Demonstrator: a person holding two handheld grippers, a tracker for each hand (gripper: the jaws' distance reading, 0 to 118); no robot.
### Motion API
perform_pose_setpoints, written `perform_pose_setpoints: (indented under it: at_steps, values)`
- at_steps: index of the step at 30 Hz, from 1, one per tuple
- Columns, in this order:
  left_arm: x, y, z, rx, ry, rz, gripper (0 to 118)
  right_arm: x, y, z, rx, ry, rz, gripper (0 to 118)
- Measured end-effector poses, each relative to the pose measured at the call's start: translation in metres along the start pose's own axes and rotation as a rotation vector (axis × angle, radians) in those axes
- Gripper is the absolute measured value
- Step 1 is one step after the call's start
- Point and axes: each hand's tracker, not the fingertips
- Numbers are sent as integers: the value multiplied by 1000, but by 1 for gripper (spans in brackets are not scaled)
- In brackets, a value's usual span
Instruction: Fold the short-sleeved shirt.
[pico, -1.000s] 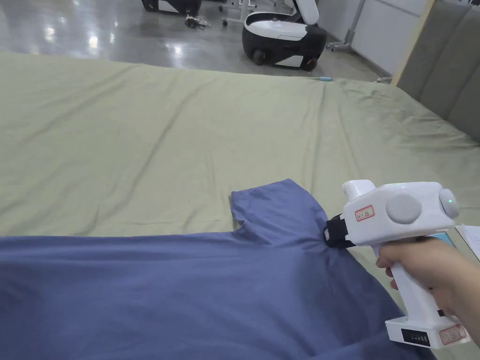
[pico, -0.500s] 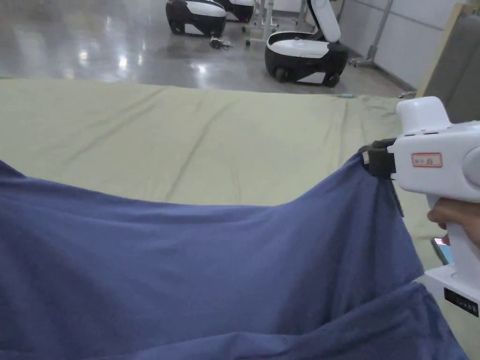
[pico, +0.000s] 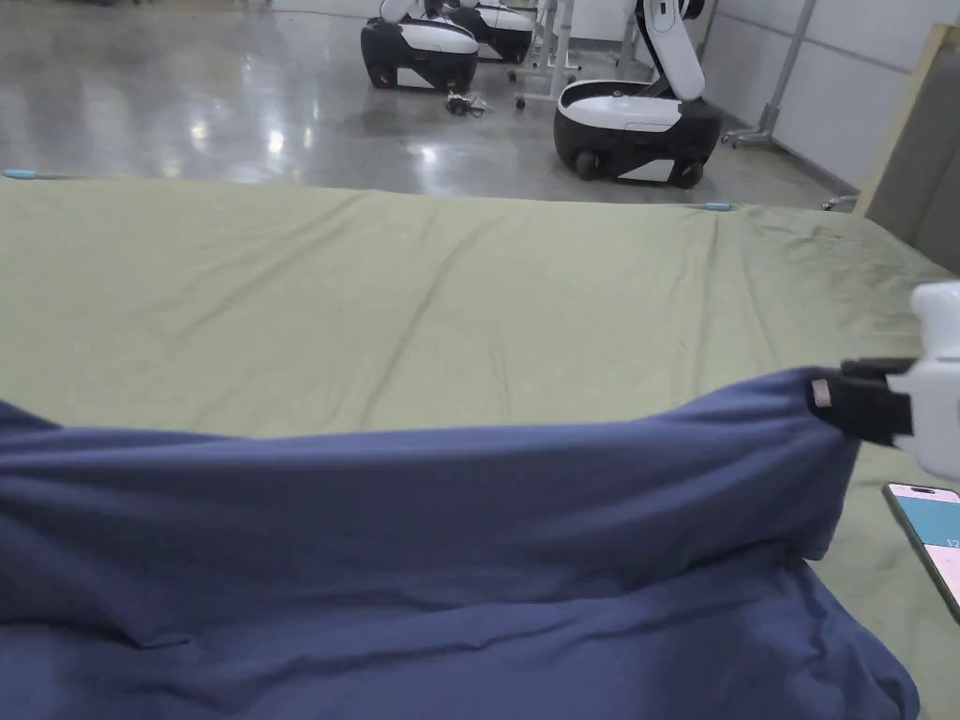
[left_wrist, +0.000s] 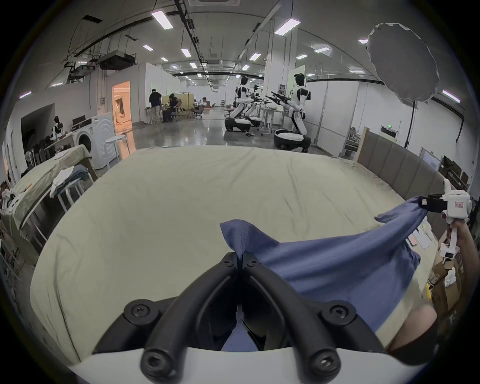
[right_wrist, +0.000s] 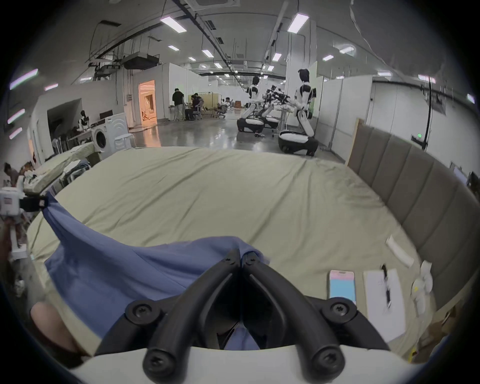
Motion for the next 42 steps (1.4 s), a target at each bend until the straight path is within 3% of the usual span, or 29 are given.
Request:
perform_pose_setpoints:
  at_steps: [6, 8, 13, 17, 21, 22, 23, 24, 25, 26, 27, 30, 32, 33, 34, 35, 36, 37, 39, 42]
  values:
    - [0, -74, 27, -82, -71, 38, 0, 1, -81, 36, -87, 73, -47, 1]
    - [-2, -103, 24, -147, -70, 67, 0, -2, -109, 32, -153, 35, 10, 1]
    - [-9, -151, 19, -216, -75, 88, 0, -6, -149, 25, -239, -26, 11, 1]
    - [-26, -166, 26, -194, -95, 177, 0, 6, -174, 17, -254, -43, -47, 1]
    - [-26, -169, 29, -188, -105, 171, 0, -4, -177, 12, -247, -101, 26, 1]
    - [-27, -168, 32, -189, -109, 200, 1, -8, -178, 11, -242, -123, 18, 1]
    - [-28, -167, 39, -172, -107, 244, 12, -12, -178, 12, -238, -126, 21, 1]
    - [-27, -166, 48, -164, -88, 243, 54, -14, -176, 18, -235, -138, 41, 16]
    - [-7, -161, 67, -155, -83, 243, 89, -17, -172, 28, -236, -156, 45, 44]
    - [-7, -160, 85, -95, -115, 246, 112, -22, -168, 42, -239, -205, 48, 90]
    - [-6, -159, 101, -50, -140, 255, 117, -27, -167, 55, -211, -216, 39, 118]
    - [-21, -160, 145, 55, -170, 350, 116, -57, -155, 108, -53, -244, -3, 115]
    - [-19, -159, 175, 138, -204, 432, 112, -86, -144, 150, 88, -256, -45, 101]
    - [-3, -151, 193, 156, -228, 461, 95, -96, -140, 161, 154, -233, -55, 69]
    - [-3, -149, 200, 160, -264, 482, 56, -109, -134, 170, 179, -216, -78, 39]
    - [-2, -146, 203, 155, -288, 473, 0, -119, -127, 175, 185, -185, -72, 11]
    - [0, -141, 198, 136, -278, 453, 0, -127, -120, 178, 182, -145, -54, 0]
    - [-13, -142, 181, 99, -266, 424, 0, -136, -113, 184, 178, -122, -35, 0]
    - [-26, -134, 165, 13, -412, 396, 0, -151, -95, 197, 198, -70, 8, 0]
    - [-50, -126, 124, -69, -437, 387, 0, -167, -77, 208, 212, -57, 43, 0]
